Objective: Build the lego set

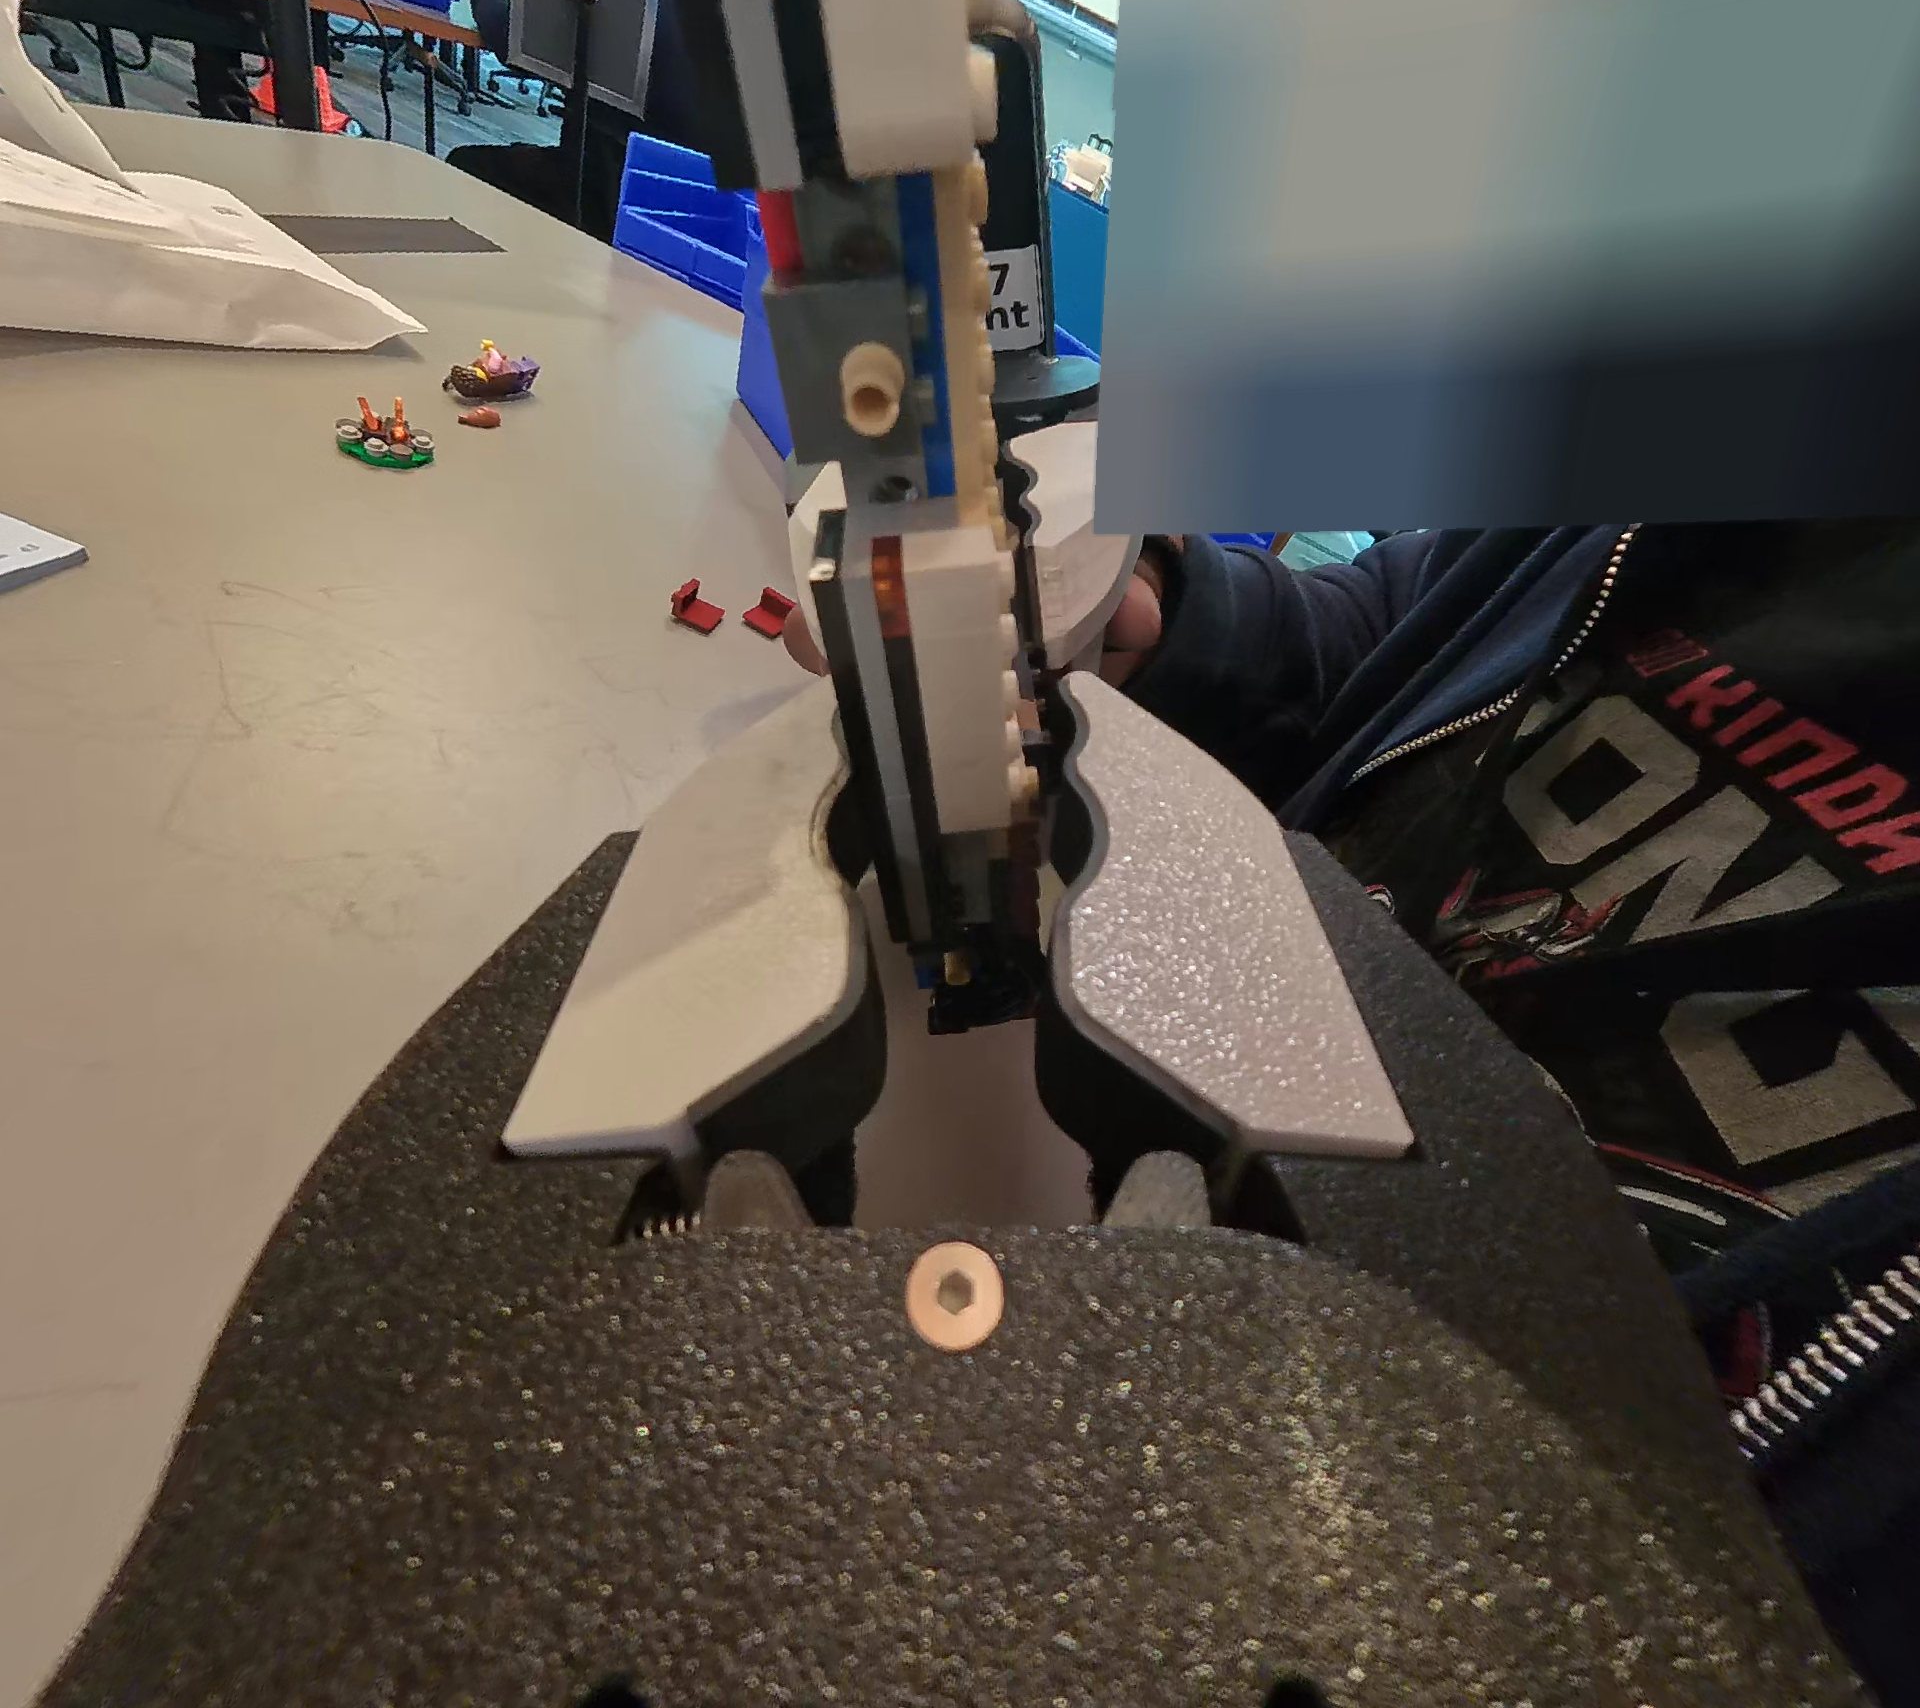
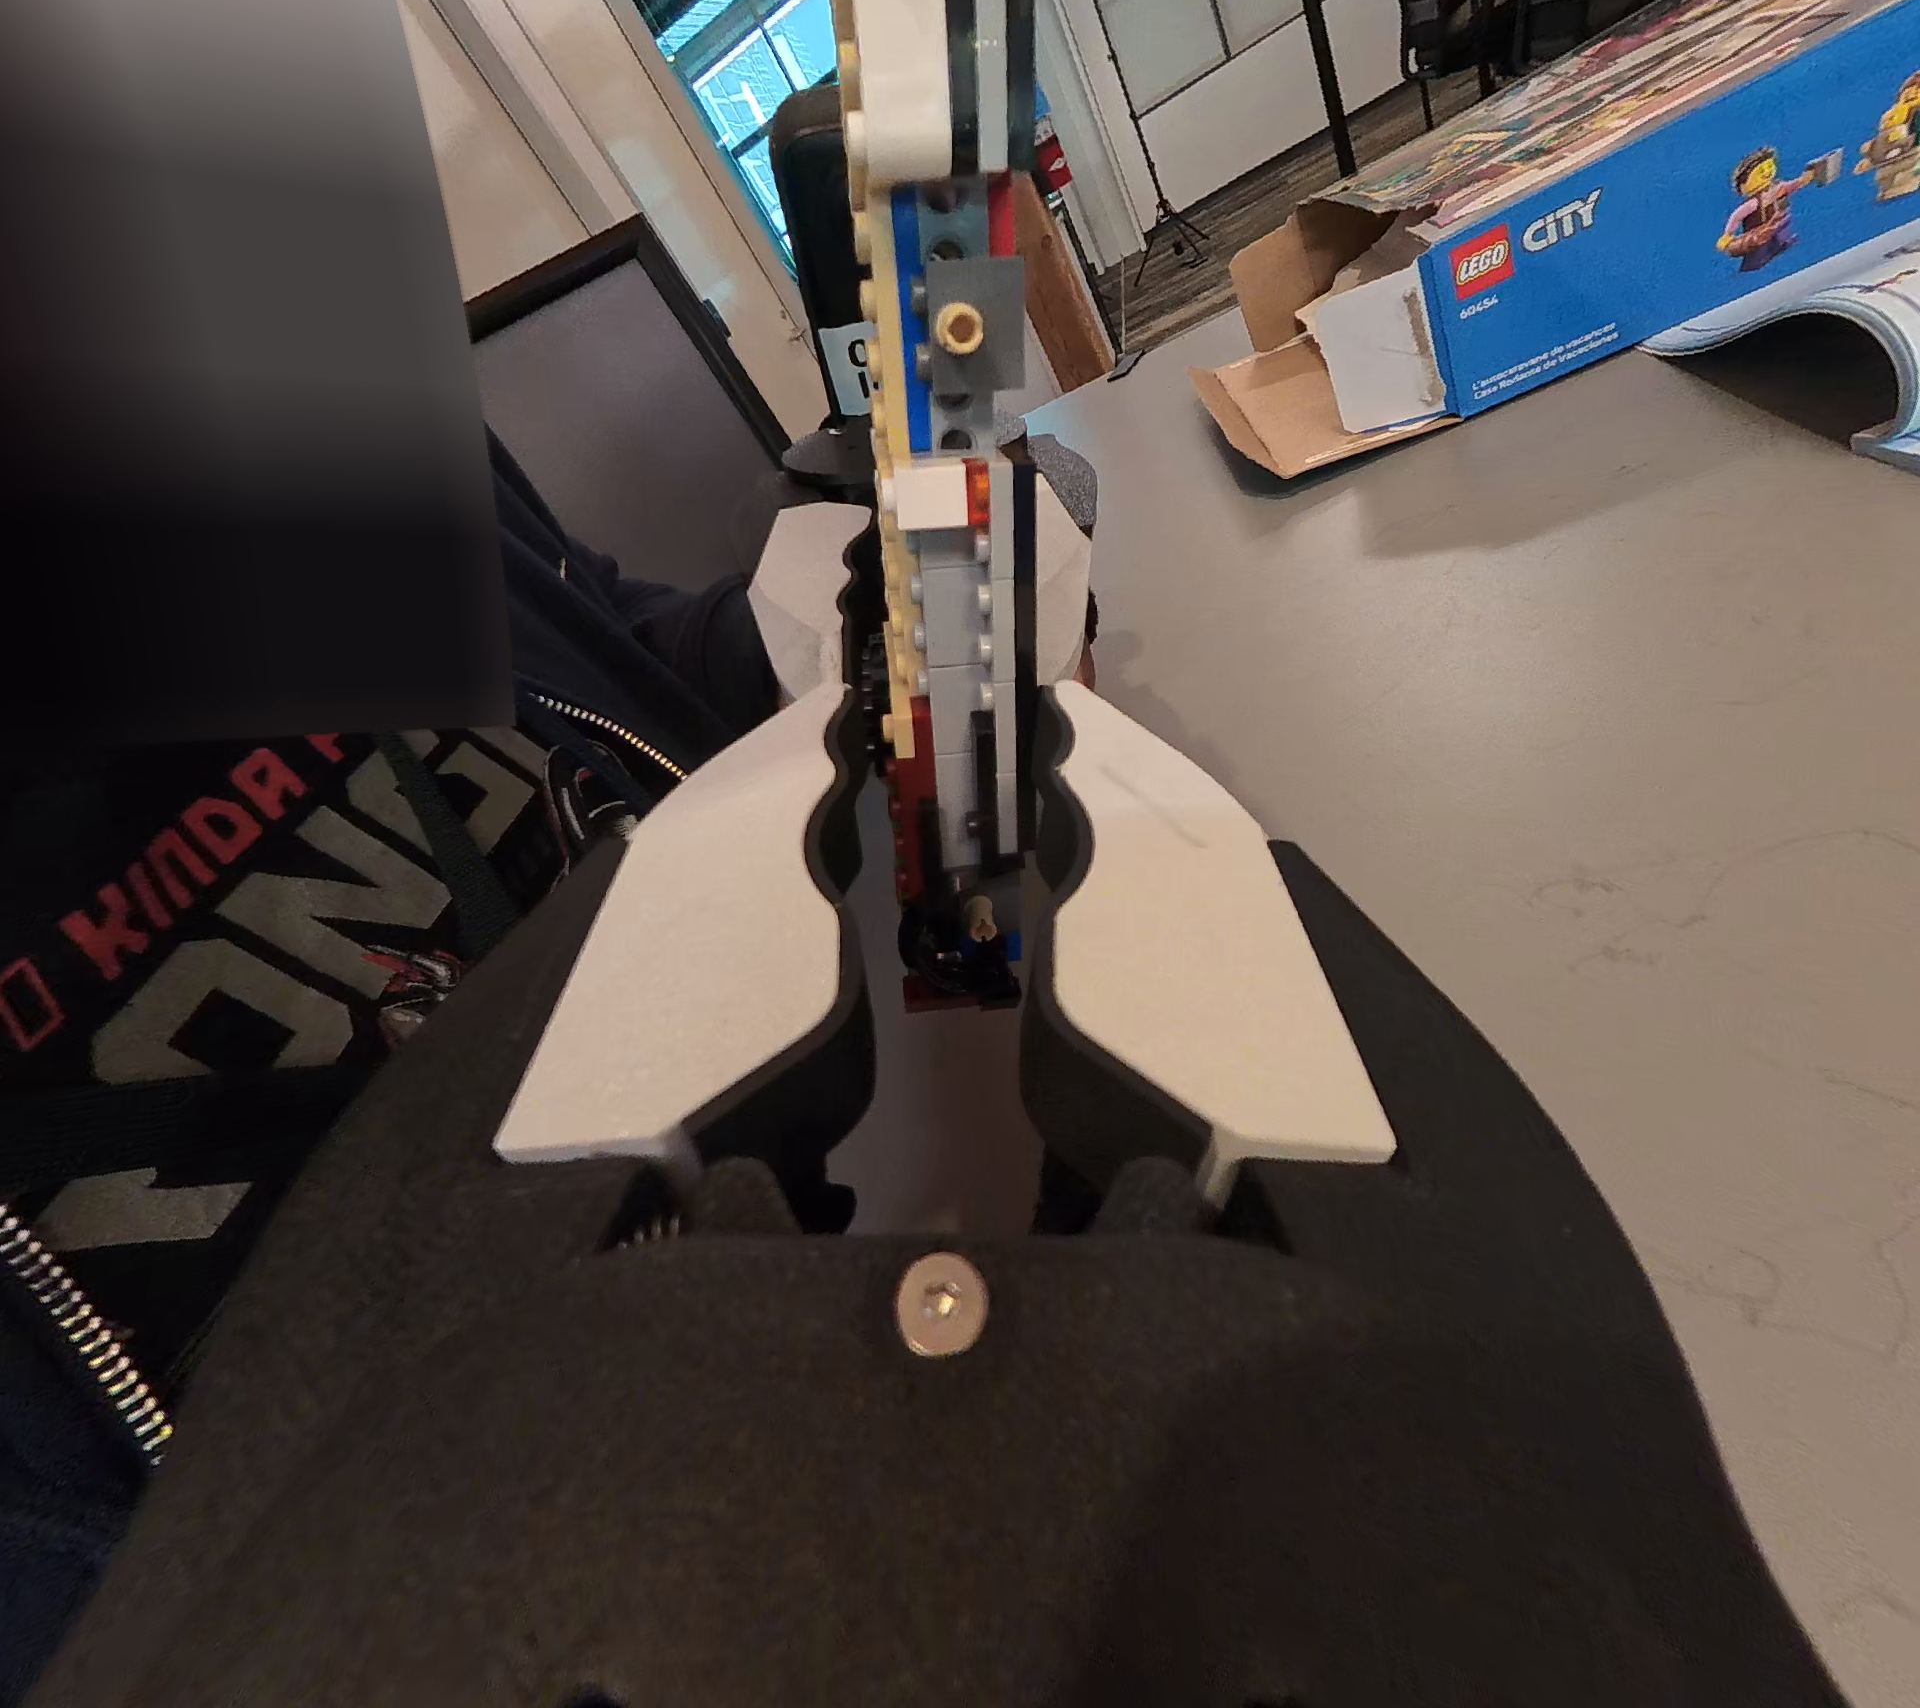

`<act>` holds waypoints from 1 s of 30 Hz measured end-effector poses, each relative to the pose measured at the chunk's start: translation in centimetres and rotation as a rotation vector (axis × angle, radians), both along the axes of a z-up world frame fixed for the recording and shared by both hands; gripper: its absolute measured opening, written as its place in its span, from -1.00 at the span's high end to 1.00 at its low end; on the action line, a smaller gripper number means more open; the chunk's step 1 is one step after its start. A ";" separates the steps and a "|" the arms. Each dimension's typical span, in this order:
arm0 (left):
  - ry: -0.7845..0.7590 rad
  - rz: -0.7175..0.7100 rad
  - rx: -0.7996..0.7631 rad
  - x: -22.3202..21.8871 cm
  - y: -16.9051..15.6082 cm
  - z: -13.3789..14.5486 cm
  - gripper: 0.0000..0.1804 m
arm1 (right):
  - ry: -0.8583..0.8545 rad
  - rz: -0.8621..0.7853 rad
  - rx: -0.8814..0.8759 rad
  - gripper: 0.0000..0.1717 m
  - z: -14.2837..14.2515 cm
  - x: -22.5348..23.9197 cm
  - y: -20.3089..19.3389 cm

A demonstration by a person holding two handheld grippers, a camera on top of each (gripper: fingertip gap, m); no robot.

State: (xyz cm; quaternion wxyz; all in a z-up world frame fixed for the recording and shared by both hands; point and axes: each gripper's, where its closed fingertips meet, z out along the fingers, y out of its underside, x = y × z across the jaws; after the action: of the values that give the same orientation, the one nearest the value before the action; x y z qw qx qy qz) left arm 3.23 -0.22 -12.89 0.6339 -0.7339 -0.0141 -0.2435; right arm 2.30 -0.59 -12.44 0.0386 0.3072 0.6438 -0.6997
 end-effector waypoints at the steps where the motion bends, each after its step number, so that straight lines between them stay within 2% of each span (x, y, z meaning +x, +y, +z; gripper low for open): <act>1: 0.002 -0.001 0.000 0.0 0.0 0.0 0.65 | -0.001 0.001 0.001 0.64 0.0 0.0 0.0; 7: -0.027 0.006 0.000 -0.1 0.0 -0.1 0.65 | -0.012 -0.003 -0.006 0.64 -0.1 -0.2 0.0; 14: -0.245 0.039 0.030 -1.6 0.5 -0.2 0.64 | -0.079 -0.090 -0.009 0.62 -0.5 -1.4 1.0; 17: -0.304 0.056 0.055 -2.3 0.3 0.0 0.64 | -0.104 -0.091 0.005 0.54 -0.8 -1.4 1.2; 30: -0.253 0.024 0.092 -1.6 0.1 0.3 0.64 | -0.113 -0.055 -0.002 0.66 -0.8 -0.9 0.3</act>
State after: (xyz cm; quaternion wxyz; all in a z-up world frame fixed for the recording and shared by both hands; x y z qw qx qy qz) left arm 1.68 -0.08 -12.56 0.6631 -0.6672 -0.0915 -0.3266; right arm 1.37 -0.34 -13.21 0.0560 0.3639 0.6312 -0.6826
